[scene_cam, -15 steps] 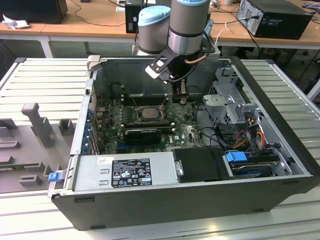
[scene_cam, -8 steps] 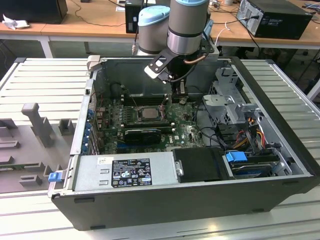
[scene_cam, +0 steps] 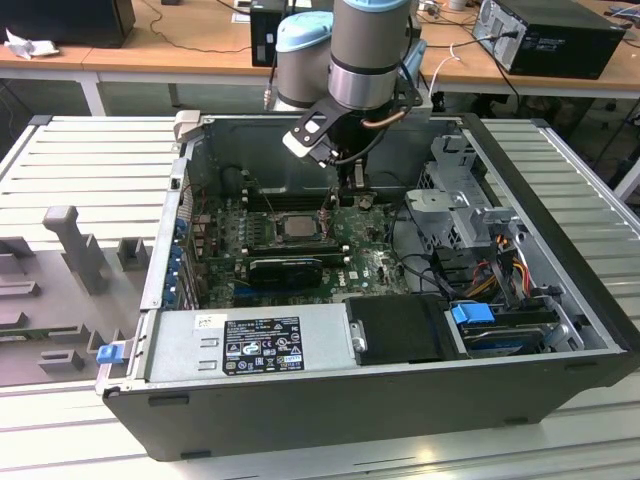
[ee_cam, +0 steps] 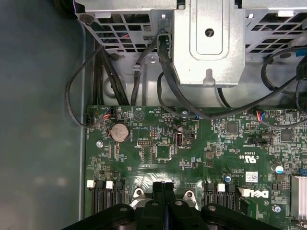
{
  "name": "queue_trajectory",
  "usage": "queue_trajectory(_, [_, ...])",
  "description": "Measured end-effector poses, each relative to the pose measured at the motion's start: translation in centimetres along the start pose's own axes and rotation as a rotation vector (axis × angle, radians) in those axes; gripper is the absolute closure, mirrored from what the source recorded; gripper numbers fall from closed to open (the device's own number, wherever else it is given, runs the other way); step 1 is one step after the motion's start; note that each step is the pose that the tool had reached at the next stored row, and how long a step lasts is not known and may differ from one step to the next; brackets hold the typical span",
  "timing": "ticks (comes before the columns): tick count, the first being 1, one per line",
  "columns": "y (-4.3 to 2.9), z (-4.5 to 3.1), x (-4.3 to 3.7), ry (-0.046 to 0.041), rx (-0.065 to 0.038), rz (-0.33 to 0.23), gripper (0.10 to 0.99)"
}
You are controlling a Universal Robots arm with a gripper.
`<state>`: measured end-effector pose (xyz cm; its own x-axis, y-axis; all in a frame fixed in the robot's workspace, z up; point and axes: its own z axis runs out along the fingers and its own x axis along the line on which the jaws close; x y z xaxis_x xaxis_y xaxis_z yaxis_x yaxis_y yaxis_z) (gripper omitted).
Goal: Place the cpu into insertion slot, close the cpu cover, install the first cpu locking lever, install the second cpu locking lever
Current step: 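Close the cpu cover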
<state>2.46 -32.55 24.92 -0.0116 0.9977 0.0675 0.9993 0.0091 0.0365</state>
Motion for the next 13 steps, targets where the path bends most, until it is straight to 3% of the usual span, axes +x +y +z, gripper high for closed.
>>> queue_trajectory(13, [-0.71, -0.02, 0.01, 0.0000, 0.000, 0.000, 0.980])
